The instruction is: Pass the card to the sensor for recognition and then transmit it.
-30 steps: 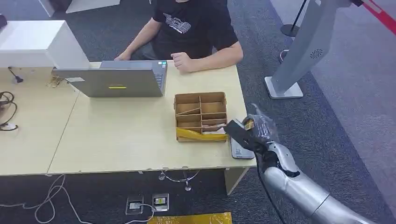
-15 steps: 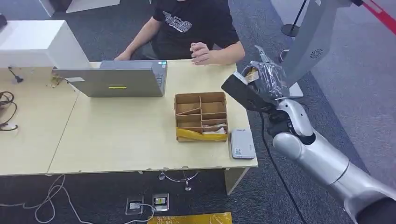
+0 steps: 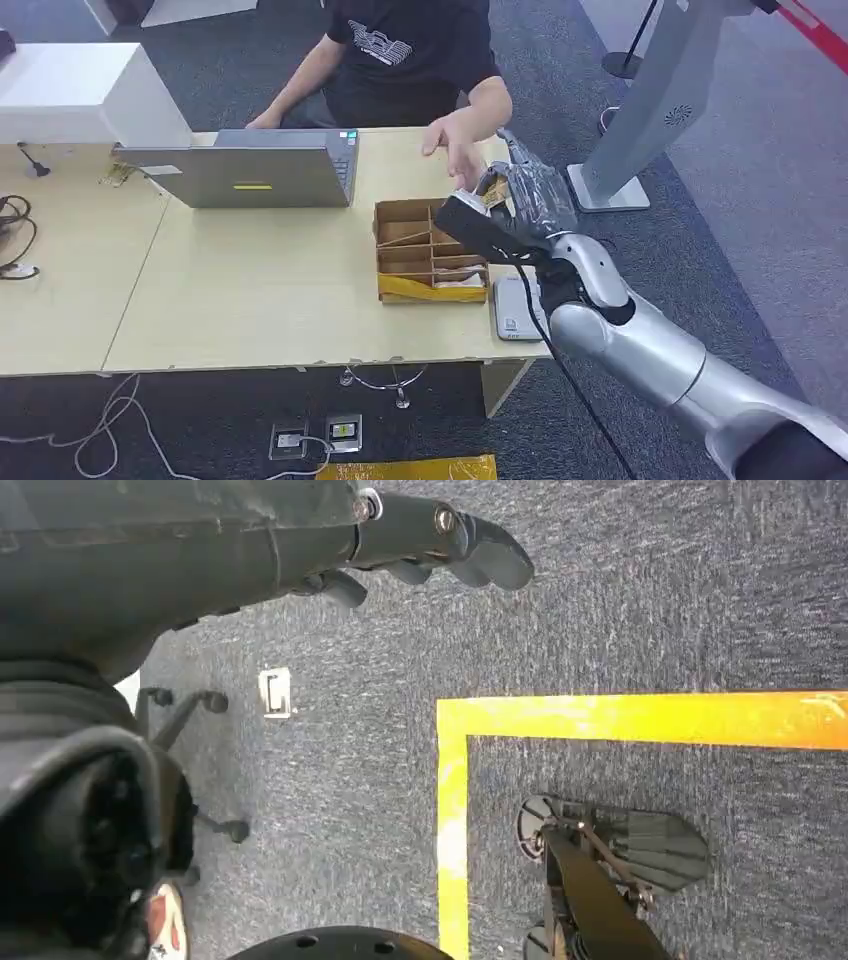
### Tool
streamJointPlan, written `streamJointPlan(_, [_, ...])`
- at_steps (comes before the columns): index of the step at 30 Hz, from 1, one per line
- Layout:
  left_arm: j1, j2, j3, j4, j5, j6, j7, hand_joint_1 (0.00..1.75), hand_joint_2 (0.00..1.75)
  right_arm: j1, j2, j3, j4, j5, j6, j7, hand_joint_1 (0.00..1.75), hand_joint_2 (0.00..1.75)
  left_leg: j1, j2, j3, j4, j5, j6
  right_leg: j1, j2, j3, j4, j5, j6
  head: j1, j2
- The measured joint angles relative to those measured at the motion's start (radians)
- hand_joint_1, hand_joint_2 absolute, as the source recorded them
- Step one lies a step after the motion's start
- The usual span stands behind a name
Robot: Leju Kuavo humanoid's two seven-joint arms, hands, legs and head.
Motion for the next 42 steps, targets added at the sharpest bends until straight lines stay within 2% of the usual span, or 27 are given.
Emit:
streamJointPlan(11, [0.001, 0.000, 0.000, 0.000, -0.012, -0.004, 0.000, 0.00, 0.00, 0.042, -0.019, -0.007, 0.013, 0.039, -0.024, 0.026, 1.75, 1.75, 0.000, 0.000, 0.000, 0.000, 0.000, 0.000, 0.000, 0.000, 0.000, 0.000, 0.000, 0.000, 0.000, 0.000])
streamJointPlan(12, [0.001, 0.000, 0.000, 0.000, -0.012, -0.004, 0.000, 0.00, 0.00, 0.046, -0.021, -0.010, 0.014, 0.041, -0.024, 0.027, 0.37, 1.75, 0.000, 0.000, 0.000, 0.000, 0.000, 0.000, 0.000, 0.000, 0.000, 0.000, 0.000, 0.000, 0.000, 0.000])
streamJointPlan(13, [0.001, 0.000, 0.000, 0.000, -0.013, -0.004, 0.000, 0.00, 0.00, 0.049, -0.022, -0.011, 0.016, 0.042, -0.024, 0.030, 0.00, 1.75, 0.000, 0.000, 0.000, 0.000, 0.000, 0.000, 0.000, 0.000, 0.000, 0.000, 0.000, 0.000, 0.000, 0.000])
streamJointPlan(25, [0.001, 0.000, 0.000, 0.000, -0.020, -0.002, 0.002, 0.00, 0.00, 0.060, -0.040, -0.014, 0.016, 0.076, -0.003, 0.072, 0.00, 1.75, 0.000, 0.001, 0.000, 0.000, 0.000, 0.000, 0.000, 0.000, 0.000, 0.000, 0.000, 0.000, 0.000, 0.000])
streamJointPlan(35, [0.001, 0.001, 0.000, 0.000, -0.020, -0.010, 0.004, 0.00, 0.00, 0.067, -0.051, 0.005, -0.003, 0.114, 0.088, 0.142, 0.00, 1.75, 0.000, 0.001, 0.000, 0.000, 0.000, 0.000, 0.000, 0.001, 0.000, 0.000, 0.000, 0.000, 0.000, 0.000])
streamJointPlan(38, [0.001, 0.000, 0.000, 0.000, -0.020, -0.008, 0.004, 0.00, 0.00, 0.094, -0.049, 0.005, -0.002, 0.179, 0.150, 0.153, 0.00, 1.75, 0.000, 0.001, 0.000, 0.000, 0.000, 0.000, 0.000, 0.000, 0.000, 0.000, 0.000, 0.000, 0.001, 0.000])
streamJointPlan(42, [0.001, 0.000, 0.000, 0.000, -0.019, -0.004, 0.004, 0.00, 0.00, 0.134, -0.038, 0.004, 0.001, 0.227, 0.166, 0.158, 0.00, 1.75, 0.000, 0.001, 0.000, 0.000, 0.000, 0.000, 0.000, 0.000, 0.000, 0.000, 0.000, 0.000, 0.000, 0.000])
